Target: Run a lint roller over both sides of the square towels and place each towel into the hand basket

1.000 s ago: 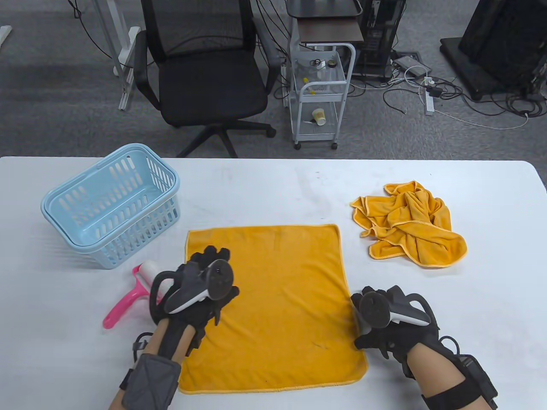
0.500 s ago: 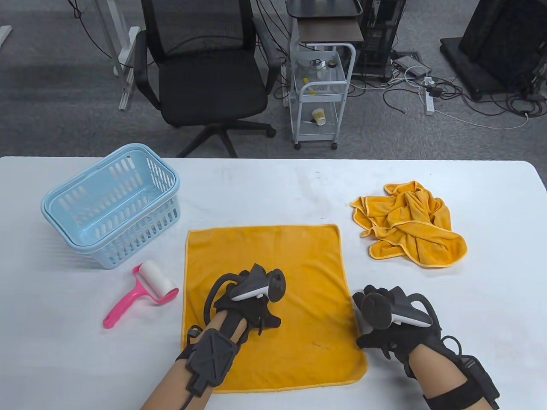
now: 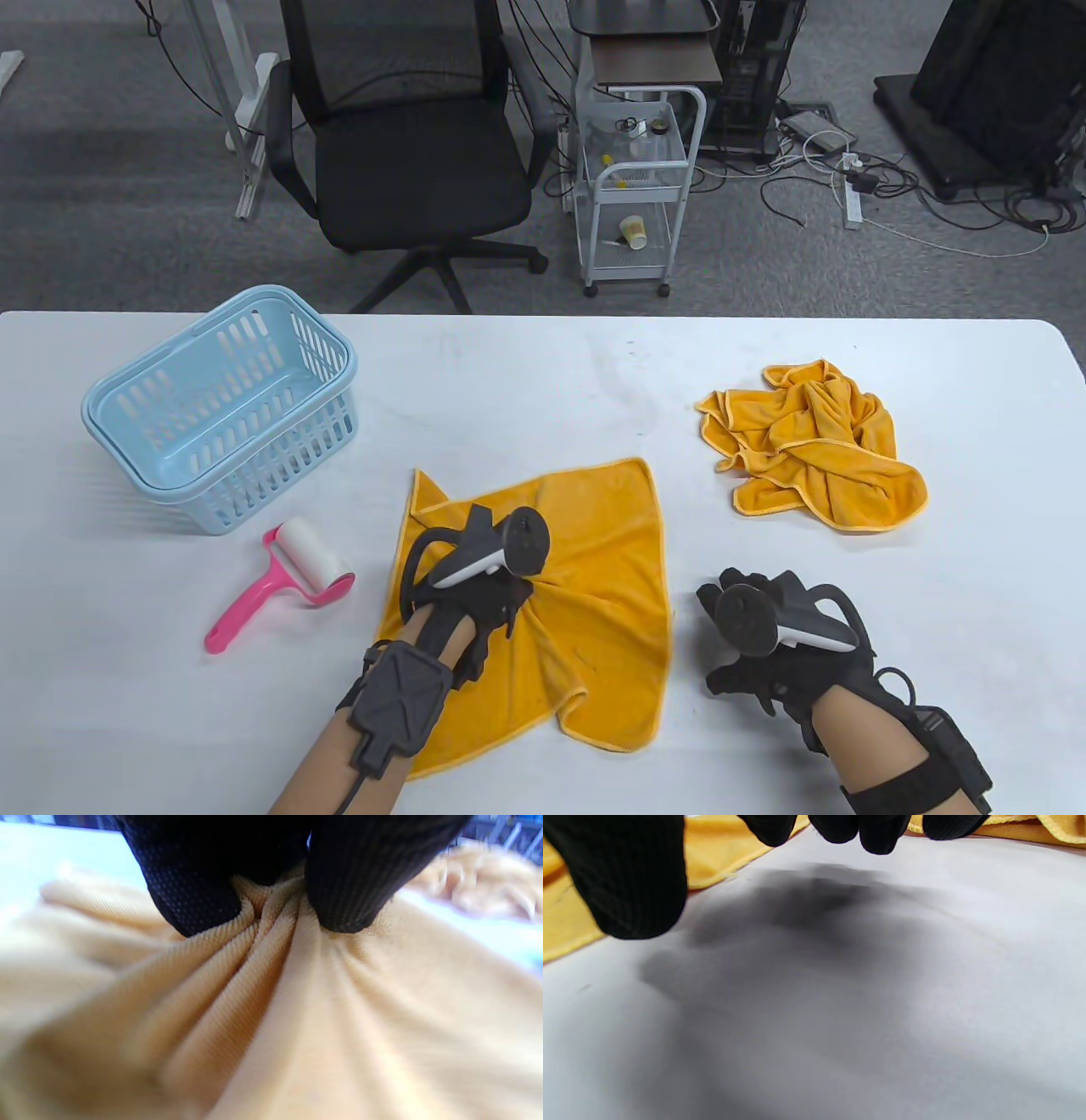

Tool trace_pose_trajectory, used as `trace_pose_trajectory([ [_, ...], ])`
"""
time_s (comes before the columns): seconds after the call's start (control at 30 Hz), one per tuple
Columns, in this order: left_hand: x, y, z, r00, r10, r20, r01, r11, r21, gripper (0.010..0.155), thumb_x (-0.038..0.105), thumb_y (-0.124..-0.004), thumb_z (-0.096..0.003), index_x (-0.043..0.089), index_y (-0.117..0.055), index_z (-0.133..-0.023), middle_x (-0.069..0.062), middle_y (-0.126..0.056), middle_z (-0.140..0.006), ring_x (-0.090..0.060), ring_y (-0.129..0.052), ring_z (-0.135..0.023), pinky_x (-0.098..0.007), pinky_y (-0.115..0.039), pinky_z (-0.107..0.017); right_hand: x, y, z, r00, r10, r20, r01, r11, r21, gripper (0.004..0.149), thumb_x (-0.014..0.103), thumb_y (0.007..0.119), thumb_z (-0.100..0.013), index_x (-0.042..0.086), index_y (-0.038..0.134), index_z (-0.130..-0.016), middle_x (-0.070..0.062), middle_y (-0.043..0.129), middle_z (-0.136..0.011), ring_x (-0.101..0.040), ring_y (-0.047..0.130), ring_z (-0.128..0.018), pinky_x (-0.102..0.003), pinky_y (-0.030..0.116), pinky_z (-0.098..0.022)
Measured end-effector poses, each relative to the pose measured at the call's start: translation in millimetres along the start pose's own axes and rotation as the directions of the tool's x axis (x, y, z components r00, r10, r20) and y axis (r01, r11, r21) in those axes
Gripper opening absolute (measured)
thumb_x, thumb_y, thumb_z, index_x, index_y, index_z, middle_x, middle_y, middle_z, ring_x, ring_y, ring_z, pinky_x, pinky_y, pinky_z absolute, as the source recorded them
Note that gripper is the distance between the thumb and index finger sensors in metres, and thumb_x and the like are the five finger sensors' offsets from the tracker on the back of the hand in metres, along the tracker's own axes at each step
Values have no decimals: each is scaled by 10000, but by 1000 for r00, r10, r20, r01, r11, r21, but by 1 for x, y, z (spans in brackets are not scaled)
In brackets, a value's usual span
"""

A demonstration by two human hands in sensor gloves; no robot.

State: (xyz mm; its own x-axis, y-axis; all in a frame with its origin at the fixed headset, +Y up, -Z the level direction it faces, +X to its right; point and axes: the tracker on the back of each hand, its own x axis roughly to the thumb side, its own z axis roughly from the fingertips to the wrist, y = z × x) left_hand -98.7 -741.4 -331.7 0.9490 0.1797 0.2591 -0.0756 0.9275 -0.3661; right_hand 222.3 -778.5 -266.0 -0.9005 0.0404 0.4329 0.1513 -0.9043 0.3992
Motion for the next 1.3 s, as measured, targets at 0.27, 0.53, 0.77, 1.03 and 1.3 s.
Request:
trace_pose_trajectory([
  [0.27,-78,139,52,969,242,-57,-210,918,336,425,307,-907,-485,387,-763,-877,42,-788,-984,-245,-909,-831,-413,-904,-624,1,3,-2,1000,6,1,-6,1000,12,991,603,868,-448,126,359,-1151,-261,330,-1164,-555,428,-1041,-737,495,-667],
  [0.53,-163,229,112,901,386,-195,-107,635,765,418,287,-896,-504,397,-721,-867,65,-731,-1015,-231,-862,-886,-396,-878,-675,3,3,-1,1000,10,-4,-10,1000,10,993,601,870,-447,124,357,-1150,-260,329,-1163,-555,429,-1041,-737,495,-667],
  [0.77,-223,233,118,814,453,-364,78,535,841,411,282,-891,-512,397,-687,-849,85,-675,-1037,-210,-823,-921,-382,-855,-709,7,2,-2,1000,13,4,-13,1000,8,993,604,868,-447,125,355,-1150,-261,330,-1163,-555,428,-1041,-736,497,-667],
  [1.03,-260,181,72,776,306,-551,51,841,538,453,322,-816,-532,342,-730,-976,8,-533,-1184,-346,-574,-1104,-506,-654,-744,8,1,-3,1000,16,0,-16,1000,20,994,605,866,-450,123,353,-1151,-262,331,-1163,-556,430,-1040,-736,497,-666],
  [1.3,-225,173,74,853,226,-472,62,852,520,525,479,-784,-513,317,-715,-1007,-43,-536,-1196,-399,-559,-1107,-559,-581,-750,9,0,-3,1000,27,-2,-27,999,22,993,605,866,-450,122,356,-1151,-264,333,-1163,-557,432,-1040,-736,498,-666],
])
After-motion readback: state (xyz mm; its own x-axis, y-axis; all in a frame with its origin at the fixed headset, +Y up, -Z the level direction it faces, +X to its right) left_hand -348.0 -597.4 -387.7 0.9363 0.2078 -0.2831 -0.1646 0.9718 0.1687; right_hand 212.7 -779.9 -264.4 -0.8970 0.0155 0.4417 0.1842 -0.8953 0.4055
